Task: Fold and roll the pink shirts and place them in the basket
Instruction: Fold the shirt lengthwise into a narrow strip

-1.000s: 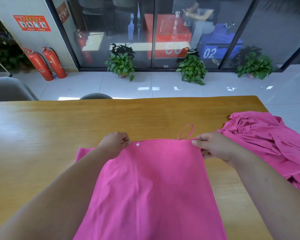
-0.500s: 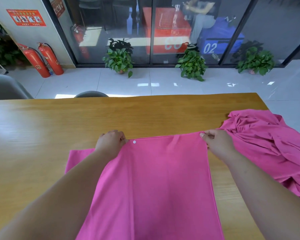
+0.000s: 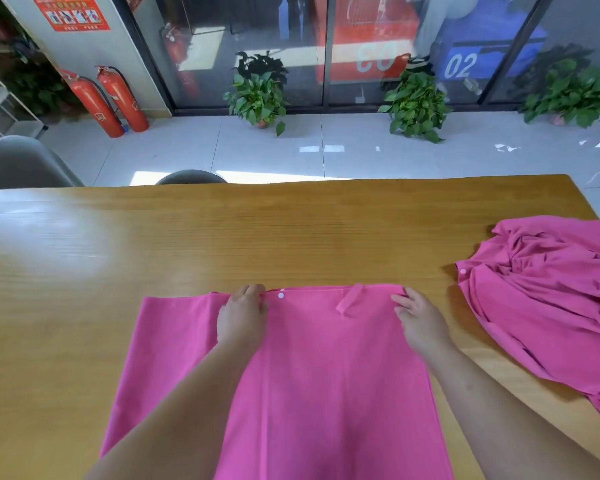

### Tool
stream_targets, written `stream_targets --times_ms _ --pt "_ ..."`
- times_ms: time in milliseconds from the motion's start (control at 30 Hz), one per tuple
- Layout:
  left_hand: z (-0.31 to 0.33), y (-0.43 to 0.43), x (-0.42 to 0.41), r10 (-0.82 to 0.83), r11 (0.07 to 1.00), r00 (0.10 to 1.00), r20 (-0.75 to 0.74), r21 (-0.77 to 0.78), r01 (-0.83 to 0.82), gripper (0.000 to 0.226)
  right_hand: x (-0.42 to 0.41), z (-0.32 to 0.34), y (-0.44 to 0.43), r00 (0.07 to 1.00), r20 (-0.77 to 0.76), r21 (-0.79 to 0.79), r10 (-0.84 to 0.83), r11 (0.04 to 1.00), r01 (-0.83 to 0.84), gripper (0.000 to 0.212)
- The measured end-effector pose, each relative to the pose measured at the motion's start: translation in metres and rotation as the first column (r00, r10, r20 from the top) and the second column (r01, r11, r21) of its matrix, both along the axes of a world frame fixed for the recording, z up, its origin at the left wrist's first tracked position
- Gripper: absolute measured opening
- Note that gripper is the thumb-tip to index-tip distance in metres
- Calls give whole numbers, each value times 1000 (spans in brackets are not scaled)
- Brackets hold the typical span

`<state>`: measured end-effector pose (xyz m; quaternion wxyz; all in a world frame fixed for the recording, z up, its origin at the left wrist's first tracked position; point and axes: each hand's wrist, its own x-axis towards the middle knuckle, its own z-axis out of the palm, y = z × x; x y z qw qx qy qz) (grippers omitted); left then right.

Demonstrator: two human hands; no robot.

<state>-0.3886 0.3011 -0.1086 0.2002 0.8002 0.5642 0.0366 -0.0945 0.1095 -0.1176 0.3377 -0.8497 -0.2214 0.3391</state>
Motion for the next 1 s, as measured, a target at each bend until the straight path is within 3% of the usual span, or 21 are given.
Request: stream_targets --times_ms 100,200,267,300,367,467,700,867,1000 --pt "-17 -34 -6 -153 983 982 -110 80 163 54 -28 -4 -13 946 291 -17 142 990 -143 60" --pt "-28 -57 -7 -218 971 956 -199 58 233 63 -47 -15 -13 684 552 -180 476 869 -460 55" --pt "-30 -61 -6 -218 974 948 -234 14 227 67 -49 -21 -1 522 577 -282 628 753 -594 60" --pt "-29 -60 -5 -225 973 943 -246 -7 231 70 -47 -23 7 484 570 -319 664 722 -614 63" --pt "-28 -59 -5 -252 967 931 -263 -40 251 76 -39 -24 25 516 535 -348 669 731 -587 70" --pt "-26 -56 -11 -304 953 910 -284 -85 291 84 -29 -21 39 645 506 -328 572 820 -469 78" --pt "-25 -54 -19 -352 936 899 -260 -96 339 89 -50 -38 -19 514 574 -441 637 770 -461 76" --pt "-26 -45 -37 -437 899 881 -181 -58 434 75 -36 -35 -34 495 562 -483 663 749 -454 78" --pt "-26 -19 -70 -366 930 924 -110 2 368 75 -50 -27 -24 528 551 -531 646 759 -376 75"
